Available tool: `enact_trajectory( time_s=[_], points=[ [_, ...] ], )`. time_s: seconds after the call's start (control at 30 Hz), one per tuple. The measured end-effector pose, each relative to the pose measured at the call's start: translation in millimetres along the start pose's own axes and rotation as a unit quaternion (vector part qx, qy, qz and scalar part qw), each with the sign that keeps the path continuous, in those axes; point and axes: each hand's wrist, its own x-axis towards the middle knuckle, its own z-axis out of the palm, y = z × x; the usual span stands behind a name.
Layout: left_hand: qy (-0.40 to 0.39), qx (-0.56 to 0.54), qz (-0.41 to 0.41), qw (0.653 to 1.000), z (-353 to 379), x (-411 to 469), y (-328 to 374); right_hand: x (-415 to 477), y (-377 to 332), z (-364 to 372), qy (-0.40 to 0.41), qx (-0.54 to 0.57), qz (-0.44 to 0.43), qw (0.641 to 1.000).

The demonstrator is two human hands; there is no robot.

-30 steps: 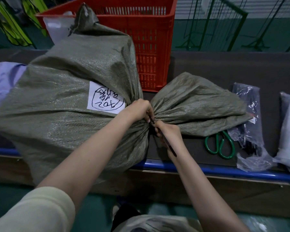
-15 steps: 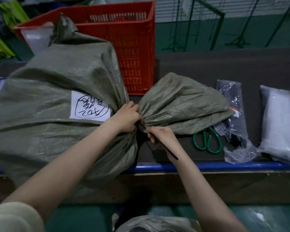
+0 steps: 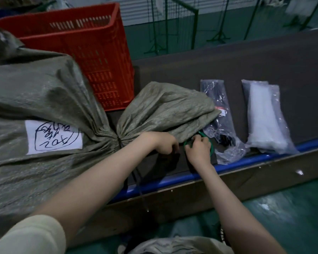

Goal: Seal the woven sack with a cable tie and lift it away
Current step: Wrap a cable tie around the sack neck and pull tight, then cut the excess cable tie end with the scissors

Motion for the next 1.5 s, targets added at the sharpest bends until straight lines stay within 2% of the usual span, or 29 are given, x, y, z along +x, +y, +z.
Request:
enact_trajectory(
  time_s=[0.2,0.37,0.5,0.6,0.77,0.93,1.03,1.1,1.2,1.27,1.33,1.4,1.5],
  points=[
    [0.007,0.049,-0.052,0.997,7,28,-24,8,17,-4,0.006,0.026,0.052,0.998],
    [0.021,0.018,-0.068,0.997,7,31,-36,10,13,-11,-0.016,0.027,0.12,0.992],
    [0.045,0.015,-0.081,0.996,7,30,-42,3,20,-13,-0.025,-0.001,0.129,0.991],
    [0.057,0.004,-0.095,0.994,5,29,-44,-6,26,-13,-0.01,0.034,0.128,0.991],
    [0.04,-0.05,-0.085,0.994,-2,27,-41,-25,34,-9,0.048,0.136,0.052,0.988],
    [0.042,-0.164,-0.008,0.985,-17,6,-42,-22,24,-20,0.059,0.143,-0.009,0.988],
    [0.084,-0.198,0.033,0.976,-23,-20,-60,-18,13,-23,0.051,0.138,-0.053,0.988],
    [0.127,-0.184,0.021,0.974,-23,-35,-78,-18,5,-22,0.053,0.144,-0.083,0.985],
    [0.159,-0.111,-0.074,0.978,-13,-57,-110,-17,-8,-19,0.065,0.159,-0.118,0.978],
    [0.127,-0.09,-0.119,0.981,-2,-71,-124,-14,-18,-15,0.059,0.141,-0.14,0.978],
    [0.076,-0.086,-0.122,0.986,8,-82,-126,-12,-25,-13,0.055,0.121,-0.164,0.978],
    [0.069,-0.065,-0.118,0.989,16,-86,-121,-9,-31,-11,0.053,0.109,-0.185,0.975],
    [0.165,-0.01,-0.131,0.978,27,-83,-118,-2,-43,-7,0.029,0.096,-0.204,0.974]
  ],
)
